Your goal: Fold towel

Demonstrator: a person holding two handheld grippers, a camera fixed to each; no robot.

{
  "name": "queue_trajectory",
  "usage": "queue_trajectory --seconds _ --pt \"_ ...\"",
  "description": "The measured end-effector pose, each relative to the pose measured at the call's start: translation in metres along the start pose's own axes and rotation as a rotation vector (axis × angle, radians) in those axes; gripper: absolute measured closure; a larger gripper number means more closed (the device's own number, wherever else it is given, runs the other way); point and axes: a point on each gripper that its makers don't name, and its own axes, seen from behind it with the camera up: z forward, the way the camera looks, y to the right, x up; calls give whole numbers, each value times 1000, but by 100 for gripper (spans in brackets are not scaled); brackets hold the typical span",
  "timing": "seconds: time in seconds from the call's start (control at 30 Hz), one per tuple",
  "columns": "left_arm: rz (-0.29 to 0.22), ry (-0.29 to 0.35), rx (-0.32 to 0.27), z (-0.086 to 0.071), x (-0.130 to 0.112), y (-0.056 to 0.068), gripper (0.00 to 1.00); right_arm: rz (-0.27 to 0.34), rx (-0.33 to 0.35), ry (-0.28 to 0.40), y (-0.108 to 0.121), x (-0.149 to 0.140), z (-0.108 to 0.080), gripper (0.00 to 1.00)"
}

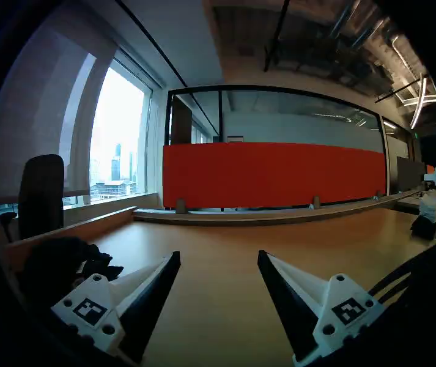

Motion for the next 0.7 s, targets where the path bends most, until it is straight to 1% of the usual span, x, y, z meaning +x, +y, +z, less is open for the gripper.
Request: queue_trajectory --seconds 0.3,0.5,0.7 --pt "0 0 0 0 -1 0 6 -40 18 2 -1 -25 4 1" --pt "0 0 0 0 -1 1 6 -16 25 7 1 -37 5 1" --pt "0 0 0 1 -1 1 6 -13 38 10 -1 -52 6 1"
